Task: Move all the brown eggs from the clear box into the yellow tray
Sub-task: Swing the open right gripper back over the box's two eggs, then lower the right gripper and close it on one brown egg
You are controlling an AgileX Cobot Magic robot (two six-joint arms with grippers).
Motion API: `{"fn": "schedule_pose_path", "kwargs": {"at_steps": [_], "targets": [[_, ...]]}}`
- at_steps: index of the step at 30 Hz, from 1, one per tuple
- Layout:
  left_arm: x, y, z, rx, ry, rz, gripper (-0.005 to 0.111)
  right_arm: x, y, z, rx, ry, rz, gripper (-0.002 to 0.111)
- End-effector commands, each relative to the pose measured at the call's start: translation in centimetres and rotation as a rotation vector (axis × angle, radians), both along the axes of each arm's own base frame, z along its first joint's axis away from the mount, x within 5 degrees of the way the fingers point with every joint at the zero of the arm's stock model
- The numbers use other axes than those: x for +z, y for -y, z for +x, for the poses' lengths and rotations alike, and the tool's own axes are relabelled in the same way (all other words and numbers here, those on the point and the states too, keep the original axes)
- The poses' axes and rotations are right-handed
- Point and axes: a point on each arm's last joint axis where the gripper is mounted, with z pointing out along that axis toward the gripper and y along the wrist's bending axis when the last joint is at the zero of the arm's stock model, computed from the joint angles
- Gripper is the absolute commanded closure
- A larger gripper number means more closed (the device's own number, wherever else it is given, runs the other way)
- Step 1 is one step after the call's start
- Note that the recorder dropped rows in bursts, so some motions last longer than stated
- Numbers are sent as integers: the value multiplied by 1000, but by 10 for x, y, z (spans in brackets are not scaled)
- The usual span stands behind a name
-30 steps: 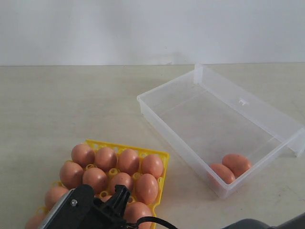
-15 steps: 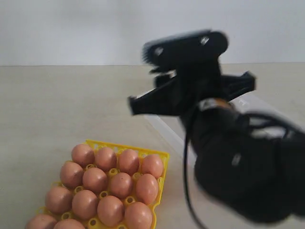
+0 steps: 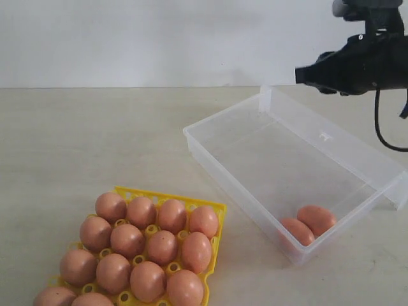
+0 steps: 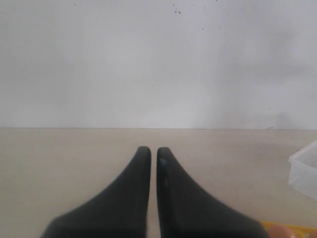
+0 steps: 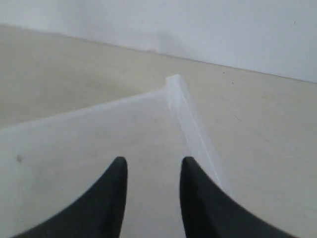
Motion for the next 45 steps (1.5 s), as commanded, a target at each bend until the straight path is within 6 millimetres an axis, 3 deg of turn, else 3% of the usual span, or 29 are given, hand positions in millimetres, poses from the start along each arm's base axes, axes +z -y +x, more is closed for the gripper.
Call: {"fn": "schedule_pose_path", "kwargs": {"at_steps": [1,5,9,11,13,16,19,20,22,24,26,28,30,33,35,38,45], "targets": [[2,0,0,2,10,-10,103,-9,39,-4,-378,-12,-154,79],[2,0,0,2,10,-10,103,12,78,-12,-822,116,-326,79],[2,0,0,2,10,-10,103,52,105,-29,-1266,598,-196,79],[2,0,0,2,10,-10,103,67,108,-29,-1258,851,-62,79],[2,0,0,2,10,-10,103,89,110,-26,-1106,1048,38,79],[2,0,0,2,10,-10,103,127,96,-25,-925,1179,56,79],[2,0,0,2,10,-10,103,151,59,-12,-495,974,25,79],[2,0,0,2,10,-10,103,155,44,-10,-319,861,2,79],[2,0,0,2,10,-10,103,151,18,-10,-124,606,-63,84],[2,0,0,2,10,-10,103,137,3,-16,-164,374,-224,95],[2,0,0,2,10,-10,103,119,6,-28,-391,146,-398,107],[2,0,0,2,10,-10,103,98,8,-45,-510,-142,-460,108],[1,0,0,1,8,-10,103,73,-4,-61,-408,-436,-459,108],[2,0,0,1,10,-10,103,40,-30,-84,-4,-766,-398,108],[2,0,0,1,10,-10,103,33,-45,-96,224,-849,-328,108],[2,0,0,1,10,-10,103,35,-58,-100,384,-841,-243,108],[2,0,0,1,10,-10,103,42,-60,-72,338,-525,-260,108]]}}
